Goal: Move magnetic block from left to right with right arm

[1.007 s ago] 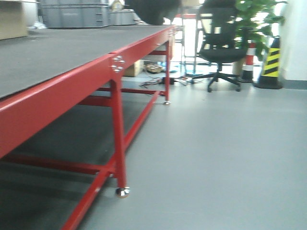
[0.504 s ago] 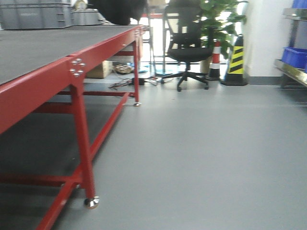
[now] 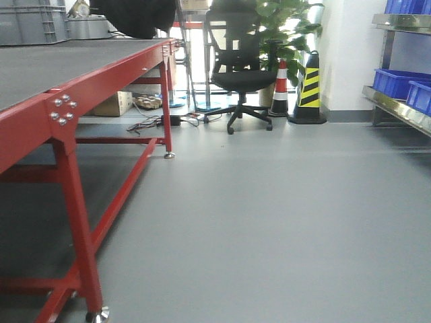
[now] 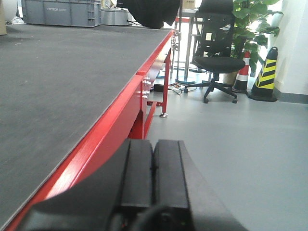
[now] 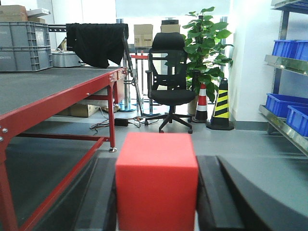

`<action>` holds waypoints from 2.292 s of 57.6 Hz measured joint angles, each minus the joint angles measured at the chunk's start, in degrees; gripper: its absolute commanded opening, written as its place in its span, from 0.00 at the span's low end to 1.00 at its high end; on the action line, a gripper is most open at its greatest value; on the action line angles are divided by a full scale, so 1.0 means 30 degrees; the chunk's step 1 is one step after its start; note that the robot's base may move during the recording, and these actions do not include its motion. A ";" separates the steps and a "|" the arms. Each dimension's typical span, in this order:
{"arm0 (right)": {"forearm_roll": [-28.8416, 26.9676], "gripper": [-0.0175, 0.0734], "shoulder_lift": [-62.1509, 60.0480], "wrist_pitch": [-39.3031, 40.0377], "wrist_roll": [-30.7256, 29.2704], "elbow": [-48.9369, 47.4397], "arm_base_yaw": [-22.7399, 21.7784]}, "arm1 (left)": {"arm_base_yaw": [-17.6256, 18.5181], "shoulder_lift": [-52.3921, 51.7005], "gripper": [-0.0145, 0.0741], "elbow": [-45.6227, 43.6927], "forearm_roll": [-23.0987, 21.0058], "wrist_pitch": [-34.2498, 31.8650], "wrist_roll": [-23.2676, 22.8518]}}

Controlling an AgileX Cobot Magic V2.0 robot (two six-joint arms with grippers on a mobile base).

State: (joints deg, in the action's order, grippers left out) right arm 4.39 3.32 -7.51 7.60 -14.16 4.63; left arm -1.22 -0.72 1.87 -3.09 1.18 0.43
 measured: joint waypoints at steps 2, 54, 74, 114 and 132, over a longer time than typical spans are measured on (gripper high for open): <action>0.0000 0.50 0.0000 0.0000 0.0000 0.0000 0.0000 | 0.0000 0.0000 0.02 0.0000 0.0000 0.0000 0.0000; 0.0000 0.50 0.0000 0.0000 0.0000 0.0000 0.0000 | 0.0000 0.0000 0.02 0.0000 0.0000 0.0000 0.0000; 0.0000 0.50 0.0000 0.0000 0.0000 0.0000 0.0000 | 0.0000 0.0000 0.02 0.0000 0.0000 0.0000 0.0000; 0.0000 0.50 0.0000 0.0000 0.0000 0.0000 0.0000 | 0.0000 0.0000 0.02 0.0000 0.0000 0.0000 0.0000; 0.0000 0.50 0.0000 0.0000 0.0000 0.0000 0.0000 | 0.0000 0.0000 0.02 0.0000 0.0000 0.0000 0.0000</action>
State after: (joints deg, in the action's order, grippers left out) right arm 4.39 3.32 -7.51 7.60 -14.16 4.63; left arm -1.22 -0.72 1.87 -3.09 1.18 0.43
